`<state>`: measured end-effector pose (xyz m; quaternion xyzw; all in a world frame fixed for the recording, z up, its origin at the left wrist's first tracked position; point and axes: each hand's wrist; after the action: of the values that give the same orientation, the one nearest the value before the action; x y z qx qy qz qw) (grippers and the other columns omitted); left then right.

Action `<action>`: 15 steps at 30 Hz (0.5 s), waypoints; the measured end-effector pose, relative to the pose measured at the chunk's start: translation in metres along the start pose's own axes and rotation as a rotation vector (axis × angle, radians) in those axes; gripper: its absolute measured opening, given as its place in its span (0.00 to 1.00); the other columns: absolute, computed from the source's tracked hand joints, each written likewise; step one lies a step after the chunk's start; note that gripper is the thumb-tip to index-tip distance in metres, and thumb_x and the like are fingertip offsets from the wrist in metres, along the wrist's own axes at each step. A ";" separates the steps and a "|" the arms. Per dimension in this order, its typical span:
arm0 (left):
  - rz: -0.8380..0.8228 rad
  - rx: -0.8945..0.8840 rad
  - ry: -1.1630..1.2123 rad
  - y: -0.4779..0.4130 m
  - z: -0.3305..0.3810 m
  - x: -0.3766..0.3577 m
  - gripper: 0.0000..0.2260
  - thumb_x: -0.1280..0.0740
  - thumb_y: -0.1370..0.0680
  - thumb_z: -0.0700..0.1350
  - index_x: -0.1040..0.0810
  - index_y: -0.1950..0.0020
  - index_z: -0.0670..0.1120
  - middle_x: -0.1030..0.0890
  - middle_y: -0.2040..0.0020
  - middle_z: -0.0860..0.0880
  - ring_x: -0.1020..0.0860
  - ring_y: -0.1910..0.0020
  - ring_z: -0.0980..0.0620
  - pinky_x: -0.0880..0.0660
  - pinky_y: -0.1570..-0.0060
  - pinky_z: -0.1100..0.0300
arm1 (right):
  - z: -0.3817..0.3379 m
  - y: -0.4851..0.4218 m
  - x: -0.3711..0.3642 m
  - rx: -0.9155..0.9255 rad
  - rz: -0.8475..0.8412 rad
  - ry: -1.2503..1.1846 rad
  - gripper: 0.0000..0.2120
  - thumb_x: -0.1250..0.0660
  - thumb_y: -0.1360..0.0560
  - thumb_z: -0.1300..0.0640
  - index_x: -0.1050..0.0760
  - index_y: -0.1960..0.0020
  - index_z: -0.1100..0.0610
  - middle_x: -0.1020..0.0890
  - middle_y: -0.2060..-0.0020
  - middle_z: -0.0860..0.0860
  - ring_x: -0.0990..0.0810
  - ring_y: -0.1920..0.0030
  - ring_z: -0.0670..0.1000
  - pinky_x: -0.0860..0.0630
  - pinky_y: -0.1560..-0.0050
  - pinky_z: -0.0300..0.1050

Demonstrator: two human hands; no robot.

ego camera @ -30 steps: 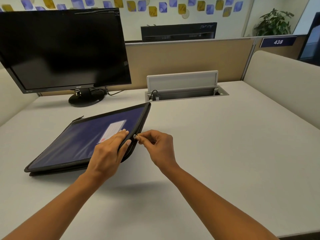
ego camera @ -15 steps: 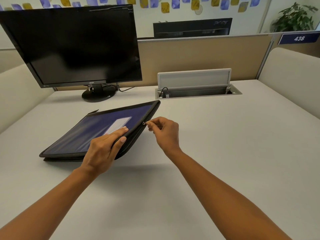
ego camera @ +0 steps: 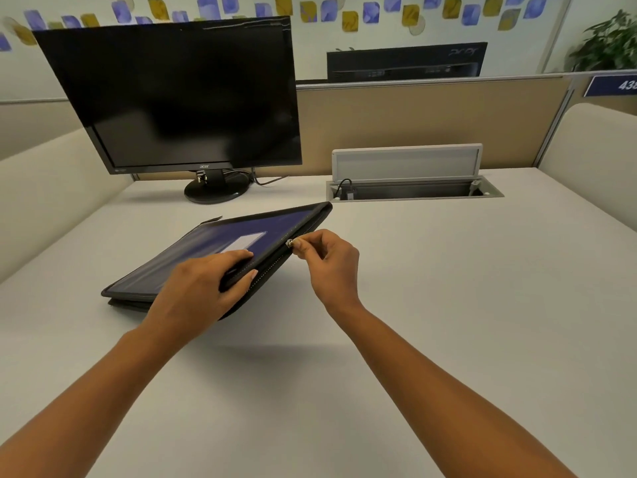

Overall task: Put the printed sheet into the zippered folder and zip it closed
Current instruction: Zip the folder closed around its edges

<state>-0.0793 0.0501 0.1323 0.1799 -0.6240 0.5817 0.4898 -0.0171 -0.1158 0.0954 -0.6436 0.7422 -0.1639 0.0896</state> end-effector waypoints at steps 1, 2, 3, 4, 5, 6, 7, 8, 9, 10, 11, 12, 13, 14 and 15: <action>-0.016 0.055 -0.053 -0.003 0.004 0.001 0.14 0.32 0.26 0.47 0.20 0.44 0.41 0.15 0.57 0.41 0.18 0.62 0.41 0.23 0.60 0.53 | 0.000 0.001 0.000 0.000 -0.001 -0.004 0.06 0.33 0.27 0.59 0.21 0.52 0.60 0.16 0.58 0.55 0.18 0.58 0.49 0.23 0.56 0.31; -0.044 0.113 -0.105 -0.006 0.009 0.003 0.14 0.32 0.25 0.47 0.21 0.43 0.43 0.16 0.57 0.41 0.19 0.61 0.41 0.23 0.60 0.52 | -0.001 0.001 -0.001 0.002 -0.003 -0.005 0.06 0.33 0.27 0.59 0.21 0.52 0.60 0.16 0.58 0.55 0.19 0.59 0.48 0.23 0.57 0.30; -0.082 0.165 -0.159 -0.010 0.013 0.004 0.14 0.34 0.25 0.49 0.22 0.41 0.45 0.16 0.57 0.42 0.20 0.60 0.41 0.23 0.60 0.51 | -0.001 0.002 -0.001 0.005 -0.007 -0.004 0.06 0.33 0.27 0.59 0.21 0.52 0.60 0.16 0.58 0.55 0.19 0.59 0.47 0.23 0.57 0.29; -0.122 0.204 -0.220 -0.013 0.017 0.005 0.14 0.37 0.23 0.50 0.23 0.40 0.46 0.17 0.56 0.43 0.21 0.58 0.42 0.23 0.59 0.51 | -0.001 0.003 -0.002 0.009 -0.012 -0.004 0.06 0.33 0.27 0.59 0.21 0.52 0.60 0.16 0.58 0.54 0.19 0.59 0.46 0.24 0.58 0.29; -0.163 0.227 -0.283 -0.018 0.020 0.004 0.14 0.39 0.22 0.52 0.24 0.41 0.47 0.17 0.56 0.44 0.21 0.58 0.44 0.23 0.59 0.52 | -0.001 0.004 -0.002 0.014 -0.018 -0.007 0.06 0.33 0.27 0.59 0.21 0.52 0.60 0.16 0.58 0.54 0.19 0.60 0.46 0.23 0.58 0.28; -0.204 0.237 -0.342 -0.022 0.022 0.002 0.14 0.42 0.22 0.53 0.24 0.42 0.48 0.19 0.57 0.46 0.22 0.58 0.45 0.24 0.59 0.53 | -0.001 0.006 -0.003 0.021 -0.026 -0.013 0.06 0.33 0.27 0.59 0.21 0.52 0.60 0.16 0.58 0.53 0.19 0.60 0.45 0.23 0.57 0.28; -0.244 0.239 -0.388 -0.026 0.023 -0.001 0.14 0.43 0.21 0.54 0.24 0.44 0.48 0.21 0.59 0.47 0.23 0.59 0.47 0.24 0.60 0.54 | -0.001 0.009 -0.004 0.034 -0.038 -0.023 0.06 0.33 0.27 0.59 0.21 0.52 0.60 0.17 0.59 0.52 0.19 0.61 0.45 0.23 0.57 0.28; -0.283 0.239 -0.420 -0.031 0.024 -0.004 0.14 0.45 0.21 0.54 0.25 0.46 0.47 0.24 0.60 0.48 0.24 0.60 0.48 0.24 0.60 0.54 | -0.001 0.011 -0.004 0.048 -0.053 -0.034 0.05 0.33 0.27 0.60 0.21 0.53 0.60 0.17 0.60 0.51 0.19 0.61 0.44 0.22 0.57 0.28; -0.320 0.242 -0.441 -0.035 0.025 -0.007 0.15 0.45 0.20 0.54 0.25 0.47 0.46 0.25 0.61 0.49 0.24 0.60 0.48 0.24 0.59 0.55 | 0.000 0.014 -0.005 0.062 -0.069 -0.040 0.05 0.33 0.27 0.60 0.20 0.53 0.60 0.17 0.61 0.50 0.19 0.62 0.44 0.22 0.57 0.29; -0.346 0.243 -0.459 -0.039 0.026 -0.010 0.15 0.45 0.20 0.53 0.25 0.48 0.46 0.27 0.62 0.48 0.24 0.59 0.48 0.24 0.59 0.55 | 0.001 0.016 -0.006 0.073 -0.083 -0.043 0.05 0.33 0.27 0.60 0.20 0.53 0.60 0.17 0.61 0.50 0.19 0.62 0.44 0.22 0.57 0.30; -0.361 0.238 -0.478 -0.041 0.027 -0.013 0.14 0.45 0.20 0.53 0.25 0.48 0.46 0.27 0.61 0.48 0.24 0.59 0.48 0.25 0.59 0.56 | 0.002 0.017 -0.006 0.080 -0.092 -0.047 0.04 0.33 0.27 0.61 0.20 0.54 0.60 0.17 0.62 0.50 0.19 0.62 0.43 0.22 0.57 0.30; -0.368 0.228 -0.497 -0.041 0.028 -0.015 0.13 0.45 0.20 0.52 0.26 0.48 0.45 0.27 0.61 0.48 0.24 0.59 0.48 0.27 0.59 0.56 | 0.003 0.018 -0.006 0.086 -0.096 -0.052 0.04 0.32 0.27 0.61 0.20 0.54 0.60 0.18 0.62 0.49 0.19 0.63 0.43 0.22 0.57 0.29; -0.371 0.218 -0.513 -0.041 0.028 -0.017 0.13 0.45 0.19 0.51 0.26 0.47 0.45 0.26 0.60 0.47 0.24 0.58 0.48 0.29 0.60 0.57 | 0.004 0.018 -0.006 0.091 -0.098 -0.054 0.04 0.32 0.27 0.61 0.20 0.54 0.60 0.18 0.63 0.48 0.19 0.63 0.42 0.23 0.58 0.28; -0.374 0.213 -0.524 -0.040 0.028 -0.018 0.12 0.44 0.19 0.50 0.26 0.47 0.46 0.24 0.58 0.47 0.24 0.57 0.48 0.30 0.60 0.57 | 0.005 0.018 -0.005 0.094 -0.099 -0.052 0.04 0.32 0.27 0.61 0.20 0.54 0.60 0.19 0.63 0.48 0.19 0.64 0.42 0.23 0.58 0.27; -0.376 0.209 -0.534 -0.038 0.027 -0.018 0.10 0.43 0.20 0.50 0.26 0.46 0.46 0.22 0.56 0.46 0.23 0.56 0.48 0.30 0.60 0.58 | 0.006 0.018 -0.005 0.097 -0.099 -0.045 0.05 0.32 0.27 0.61 0.20 0.54 0.61 0.19 0.63 0.48 0.19 0.64 0.41 0.24 0.58 0.27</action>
<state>-0.0513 0.0097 0.1424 0.4870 -0.6230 0.4745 0.3867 -0.0305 -0.1094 0.0829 -0.6778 0.6986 -0.1895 0.1291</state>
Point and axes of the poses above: each hand's wrist, its own y-axis away from the middle knuckle, its own x-axis out of the back of the hand, z = x × y
